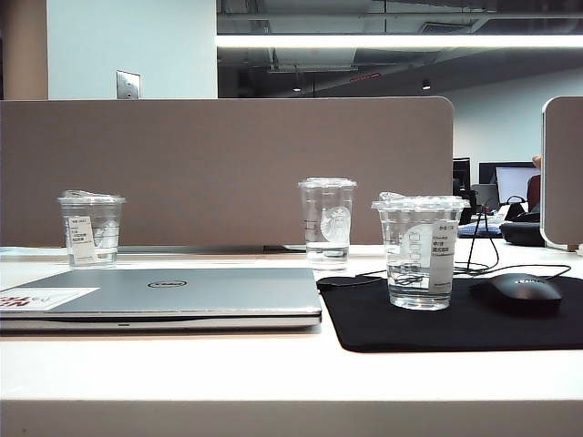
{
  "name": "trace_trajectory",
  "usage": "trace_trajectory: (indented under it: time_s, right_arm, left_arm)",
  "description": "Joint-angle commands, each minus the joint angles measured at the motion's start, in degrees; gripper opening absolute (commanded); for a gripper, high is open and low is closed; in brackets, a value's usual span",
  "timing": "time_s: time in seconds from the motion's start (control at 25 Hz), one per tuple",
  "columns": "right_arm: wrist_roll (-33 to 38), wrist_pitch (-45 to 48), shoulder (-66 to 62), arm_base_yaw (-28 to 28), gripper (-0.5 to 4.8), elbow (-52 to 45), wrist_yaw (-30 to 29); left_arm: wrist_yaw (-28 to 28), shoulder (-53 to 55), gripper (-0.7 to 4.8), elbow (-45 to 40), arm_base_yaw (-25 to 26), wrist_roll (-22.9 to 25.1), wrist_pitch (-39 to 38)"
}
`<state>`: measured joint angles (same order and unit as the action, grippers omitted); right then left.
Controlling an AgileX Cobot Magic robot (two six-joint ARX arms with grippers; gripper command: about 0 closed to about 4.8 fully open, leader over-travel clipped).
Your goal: Pick up the coffee cup on the middle and place it on the right side of the laptop.
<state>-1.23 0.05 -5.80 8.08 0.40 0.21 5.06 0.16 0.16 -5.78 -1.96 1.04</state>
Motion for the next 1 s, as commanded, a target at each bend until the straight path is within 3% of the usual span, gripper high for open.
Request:
trace_trajectory:
  time_s: [0.04,0.2,1.0]
  right_arm:
    - [0.1,1.0,0.0,0.0,-0.05,-0.3,0.1]
    - [0.1,1.0,0.0,0.0,-0.05,-0.3,0.1]
    - [0.1,-0.4,5.9,-2.3,-0.05,-0.3,0.7]
  left_arm:
    - [-2.6,0.0,-0.05,0.2,6.8,-0.4,0.7]
    - [-4.3,0.0,-0.05,0.2,10.4,0.0,0.0]
    - [-4.2,0.0,-0.05,0.2,10.4,0.0,-0.6]
